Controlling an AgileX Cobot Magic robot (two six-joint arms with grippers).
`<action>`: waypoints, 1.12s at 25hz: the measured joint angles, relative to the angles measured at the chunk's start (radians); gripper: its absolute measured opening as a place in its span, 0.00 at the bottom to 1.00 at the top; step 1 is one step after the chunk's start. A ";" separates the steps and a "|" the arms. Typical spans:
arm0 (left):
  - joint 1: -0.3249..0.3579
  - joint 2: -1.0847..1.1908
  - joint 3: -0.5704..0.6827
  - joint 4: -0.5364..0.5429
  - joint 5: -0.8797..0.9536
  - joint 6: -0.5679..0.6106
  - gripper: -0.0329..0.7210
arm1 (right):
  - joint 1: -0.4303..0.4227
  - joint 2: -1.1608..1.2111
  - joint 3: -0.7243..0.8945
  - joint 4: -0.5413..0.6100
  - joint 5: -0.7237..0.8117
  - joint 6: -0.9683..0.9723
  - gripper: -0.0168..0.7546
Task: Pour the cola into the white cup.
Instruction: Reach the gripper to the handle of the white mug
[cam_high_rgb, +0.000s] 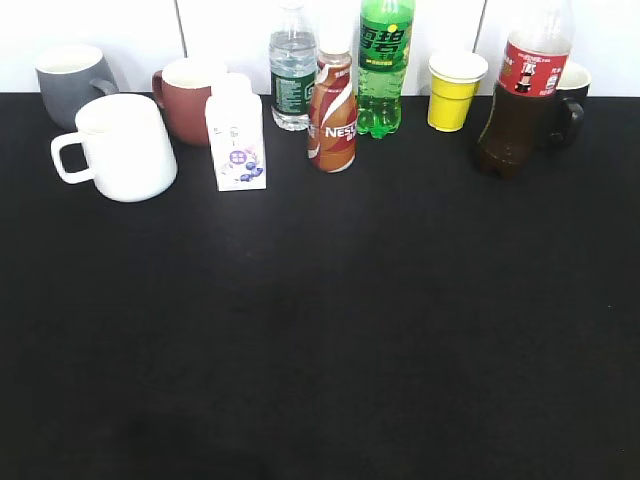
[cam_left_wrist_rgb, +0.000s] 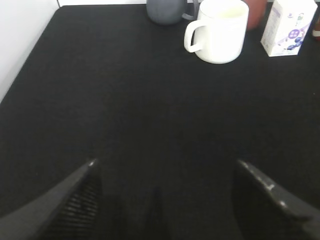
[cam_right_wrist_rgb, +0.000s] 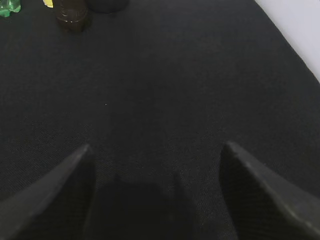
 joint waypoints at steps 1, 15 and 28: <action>0.000 0.000 0.000 0.000 0.000 0.000 0.84 | 0.000 0.000 0.000 0.000 0.000 0.000 0.78; 0.000 0.261 -0.032 0.000 -0.765 0.000 0.79 | 0.000 0.000 0.000 0.001 0.000 0.000 0.78; -0.001 1.604 0.103 0.136 -1.945 -0.055 0.68 | 0.000 0.000 0.000 0.001 0.000 0.000 0.78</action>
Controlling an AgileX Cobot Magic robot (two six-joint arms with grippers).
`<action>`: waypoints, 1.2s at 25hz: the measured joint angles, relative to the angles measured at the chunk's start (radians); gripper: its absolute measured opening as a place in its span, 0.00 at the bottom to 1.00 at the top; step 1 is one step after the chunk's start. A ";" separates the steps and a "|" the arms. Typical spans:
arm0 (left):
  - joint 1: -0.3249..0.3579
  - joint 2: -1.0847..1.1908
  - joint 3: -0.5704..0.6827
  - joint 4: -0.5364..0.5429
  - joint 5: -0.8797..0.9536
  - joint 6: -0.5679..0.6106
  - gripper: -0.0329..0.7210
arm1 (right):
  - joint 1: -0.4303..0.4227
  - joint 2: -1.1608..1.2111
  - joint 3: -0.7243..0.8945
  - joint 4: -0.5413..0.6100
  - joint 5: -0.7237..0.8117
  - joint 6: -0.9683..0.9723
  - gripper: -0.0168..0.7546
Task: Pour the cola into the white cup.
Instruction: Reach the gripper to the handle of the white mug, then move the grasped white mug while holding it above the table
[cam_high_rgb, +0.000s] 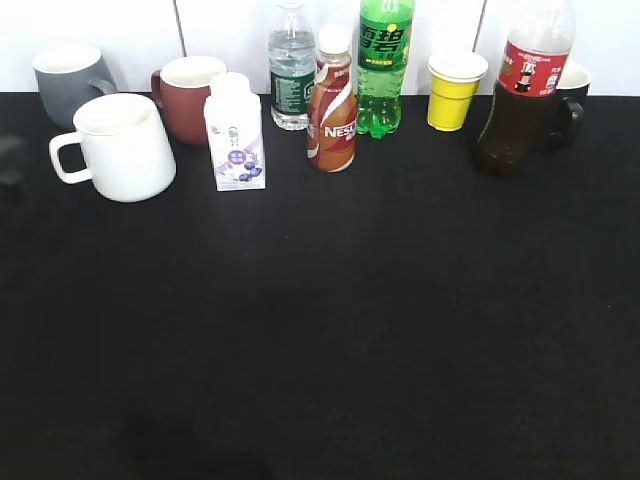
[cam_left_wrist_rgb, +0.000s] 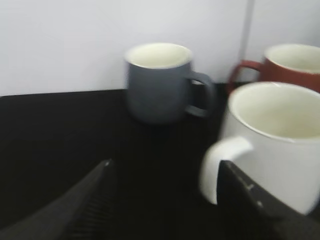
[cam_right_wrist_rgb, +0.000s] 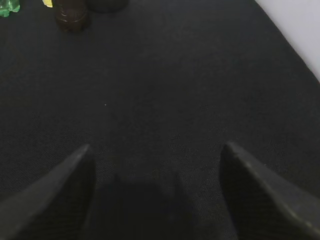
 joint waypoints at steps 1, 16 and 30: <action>0.000 0.050 -0.001 0.019 -0.044 -0.013 0.68 | 0.000 0.000 0.000 0.000 0.000 0.000 0.78; 0.000 0.495 -0.426 0.051 -0.147 -0.020 0.13 | 0.000 0.000 0.000 0.000 0.000 0.000 0.78; 0.000 0.006 -0.043 0.119 -0.152 -0.027 0.13 | 0.000 0.000 0.000 0.000 0.000 0.000 0.78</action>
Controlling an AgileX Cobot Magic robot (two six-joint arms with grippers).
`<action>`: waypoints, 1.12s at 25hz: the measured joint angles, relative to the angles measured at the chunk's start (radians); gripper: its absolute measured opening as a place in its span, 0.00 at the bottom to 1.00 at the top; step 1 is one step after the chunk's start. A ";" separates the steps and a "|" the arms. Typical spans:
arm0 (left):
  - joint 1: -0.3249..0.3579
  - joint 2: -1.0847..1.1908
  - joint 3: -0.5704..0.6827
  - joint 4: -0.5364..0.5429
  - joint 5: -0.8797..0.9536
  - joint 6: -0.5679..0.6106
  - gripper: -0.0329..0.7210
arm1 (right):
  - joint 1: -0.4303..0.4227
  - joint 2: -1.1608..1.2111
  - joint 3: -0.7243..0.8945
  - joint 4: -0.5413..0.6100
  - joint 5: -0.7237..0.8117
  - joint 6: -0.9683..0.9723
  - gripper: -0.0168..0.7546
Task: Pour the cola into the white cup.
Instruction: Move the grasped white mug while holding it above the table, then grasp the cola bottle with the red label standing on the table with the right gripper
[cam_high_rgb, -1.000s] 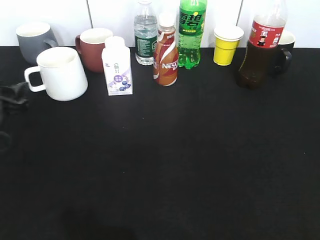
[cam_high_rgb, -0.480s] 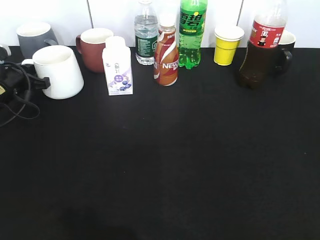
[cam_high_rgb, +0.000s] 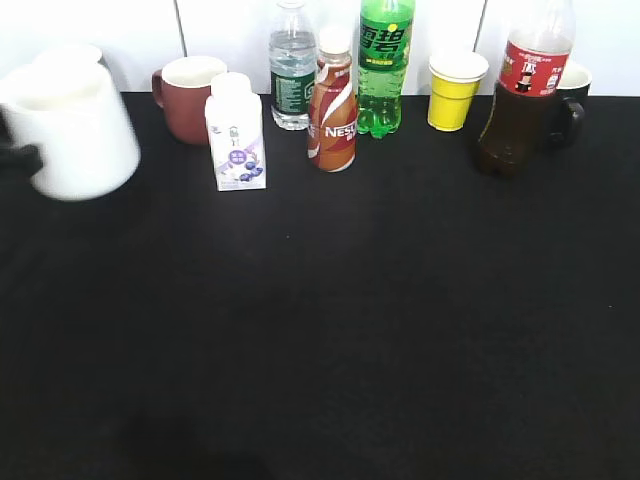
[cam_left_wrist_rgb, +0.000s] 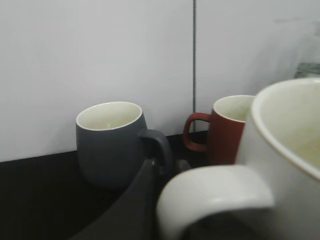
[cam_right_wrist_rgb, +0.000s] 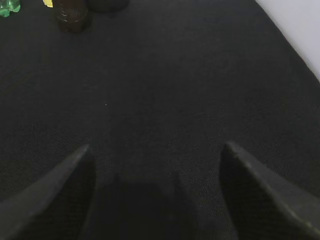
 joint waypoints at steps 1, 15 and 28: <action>0.000 -0.045 0.044 0.028 0.003 -0.029 0.12 | 0.000 0.000 0.000 0.000 0.000 0.000 0.78; 0.000 -0.098 0.115 0.232 0.004 -0.129 0.12 | 0.000 0.673 0.156 0.008 -1.310 0.000 0.78; 0.000 -0.098 0.115 0.233 0.004 -0.129 0.12 | 0.250 1.762 -0.042 0.219 -2.064 -0.163 0.78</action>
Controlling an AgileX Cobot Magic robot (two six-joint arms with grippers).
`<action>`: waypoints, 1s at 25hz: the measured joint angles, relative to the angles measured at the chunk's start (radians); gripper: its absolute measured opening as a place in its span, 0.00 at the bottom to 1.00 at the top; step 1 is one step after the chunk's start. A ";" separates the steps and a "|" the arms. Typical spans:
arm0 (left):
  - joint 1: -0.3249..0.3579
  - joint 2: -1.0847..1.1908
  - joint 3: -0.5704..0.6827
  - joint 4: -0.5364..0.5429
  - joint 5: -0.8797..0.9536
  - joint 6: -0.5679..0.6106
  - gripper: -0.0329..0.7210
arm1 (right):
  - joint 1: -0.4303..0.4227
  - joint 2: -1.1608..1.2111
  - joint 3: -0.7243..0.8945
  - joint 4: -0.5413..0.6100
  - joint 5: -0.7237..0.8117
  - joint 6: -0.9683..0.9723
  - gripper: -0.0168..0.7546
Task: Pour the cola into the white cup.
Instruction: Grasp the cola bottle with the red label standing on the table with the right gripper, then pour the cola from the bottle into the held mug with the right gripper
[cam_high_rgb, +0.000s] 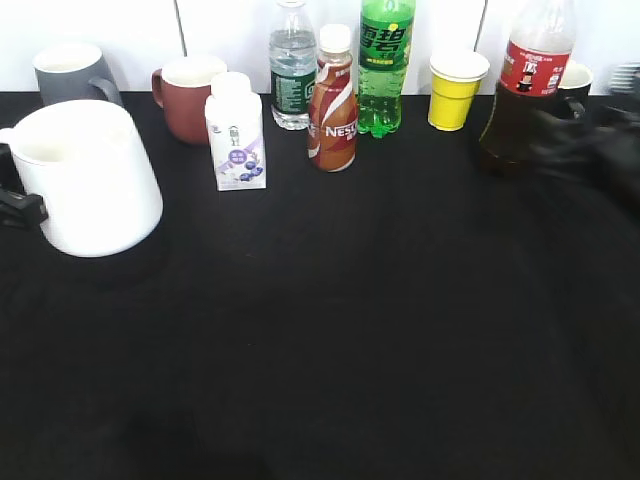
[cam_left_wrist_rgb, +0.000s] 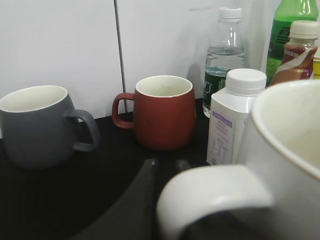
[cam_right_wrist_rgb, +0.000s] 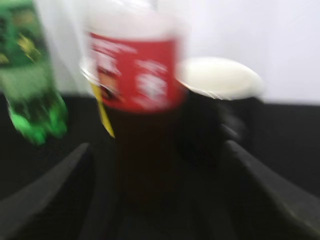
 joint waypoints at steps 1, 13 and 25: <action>0.000 0.000 0.000 0.000 0.000 0.000 0.12 | 0.018 0.042 -0.028 0.022 -0.033 -0.005 0.78; 0.000 0.000 0.000 -0.001 -0.016 0.000 0.12 | 0.022 0.371 -0.408 0.059 -0.034 0.028 0.88; 0.000 0.000 0.000 0.007 -0.022 0.000 0.12 | 0.022 0.349 -0.373 -0.063 -0.127 0.023 0.52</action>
